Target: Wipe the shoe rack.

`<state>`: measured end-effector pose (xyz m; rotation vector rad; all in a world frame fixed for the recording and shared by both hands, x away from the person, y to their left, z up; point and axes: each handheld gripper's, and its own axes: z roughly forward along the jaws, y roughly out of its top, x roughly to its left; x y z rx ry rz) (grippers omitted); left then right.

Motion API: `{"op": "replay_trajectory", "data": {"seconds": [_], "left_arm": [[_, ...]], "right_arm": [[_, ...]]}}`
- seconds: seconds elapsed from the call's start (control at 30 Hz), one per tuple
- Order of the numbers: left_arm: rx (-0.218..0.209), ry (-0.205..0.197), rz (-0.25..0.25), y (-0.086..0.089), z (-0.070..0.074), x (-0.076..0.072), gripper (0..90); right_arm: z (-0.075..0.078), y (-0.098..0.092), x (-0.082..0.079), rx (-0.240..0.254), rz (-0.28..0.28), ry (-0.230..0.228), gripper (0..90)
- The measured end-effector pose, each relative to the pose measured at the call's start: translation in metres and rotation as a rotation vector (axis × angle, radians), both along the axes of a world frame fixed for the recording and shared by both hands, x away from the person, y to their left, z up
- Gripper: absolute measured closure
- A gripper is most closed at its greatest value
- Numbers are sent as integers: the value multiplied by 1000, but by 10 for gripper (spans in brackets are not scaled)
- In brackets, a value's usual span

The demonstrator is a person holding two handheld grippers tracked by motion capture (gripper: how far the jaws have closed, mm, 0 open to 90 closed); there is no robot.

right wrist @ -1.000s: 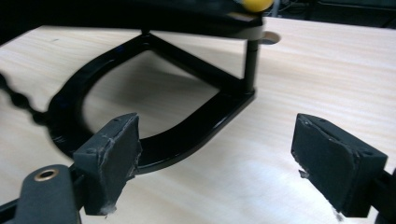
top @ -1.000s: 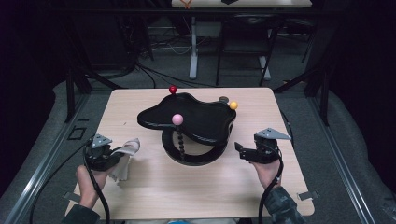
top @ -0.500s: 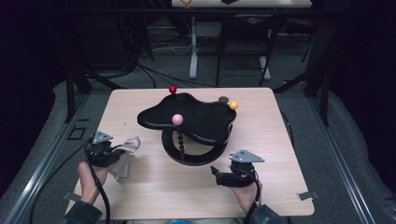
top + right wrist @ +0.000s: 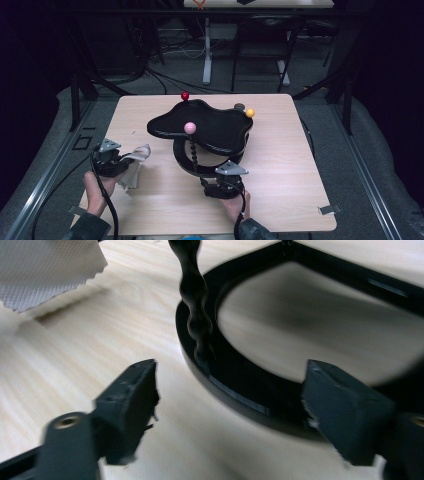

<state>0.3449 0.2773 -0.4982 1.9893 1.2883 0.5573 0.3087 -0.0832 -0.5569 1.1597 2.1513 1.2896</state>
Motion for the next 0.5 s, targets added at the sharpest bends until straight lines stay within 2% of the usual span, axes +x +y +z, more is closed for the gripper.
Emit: {"op": "replay_trajectory", "data": {"seconds": [0.17,0.37,0.5], "left_arm": [[3,-2,-5,-1,0,0,810],[7,-2,-10,-1,0,0,810],[9,0,-10,-1,0,0,810]], "right_arm": [[-4,15,12,-12,22,-39,398],[-1,32,25,-22,50,-77,499],[4,39,31,-56,16,-93,588]]}}
